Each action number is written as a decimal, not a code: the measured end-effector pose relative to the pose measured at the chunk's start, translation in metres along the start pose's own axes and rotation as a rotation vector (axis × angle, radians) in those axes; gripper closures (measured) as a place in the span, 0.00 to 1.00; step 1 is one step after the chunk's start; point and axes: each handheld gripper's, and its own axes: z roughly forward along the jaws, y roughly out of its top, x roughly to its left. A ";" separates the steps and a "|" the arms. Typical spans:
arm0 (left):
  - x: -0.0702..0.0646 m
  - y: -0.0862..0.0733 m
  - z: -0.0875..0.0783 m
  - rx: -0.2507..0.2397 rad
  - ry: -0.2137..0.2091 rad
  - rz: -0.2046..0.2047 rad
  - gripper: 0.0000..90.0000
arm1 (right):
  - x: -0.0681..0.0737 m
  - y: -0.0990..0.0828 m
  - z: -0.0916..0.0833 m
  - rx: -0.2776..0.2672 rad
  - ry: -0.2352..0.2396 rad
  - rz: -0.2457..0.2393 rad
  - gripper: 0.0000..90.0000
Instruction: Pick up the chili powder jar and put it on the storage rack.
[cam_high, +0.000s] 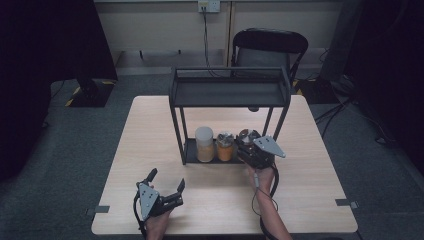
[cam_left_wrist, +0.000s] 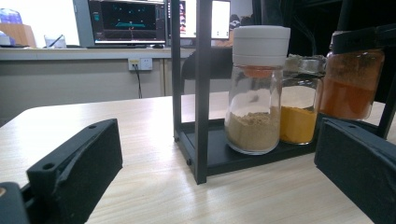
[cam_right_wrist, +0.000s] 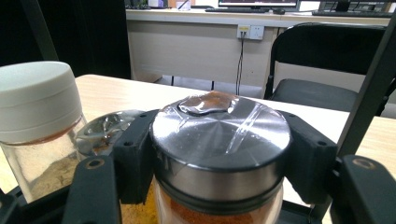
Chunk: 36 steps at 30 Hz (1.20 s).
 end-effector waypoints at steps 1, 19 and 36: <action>0.000 0.000 0.000 -0.001 0.000 0.000 0.00 | 0.000 0.000 0.001 0.002 -0.002 0.005 0.39; 0.001 -0.001 -0.001 -0.003 -0.005 0.002 0.00 | -0.002 -0.003 0.015 0.034 -0.012 -0.008 0.39; 0.001 -0.001 -0.001 -0.004 -0.007 0.002 0.00 | 0.000 -0.005 0.022 0.052 -0.021 -0.016 0.39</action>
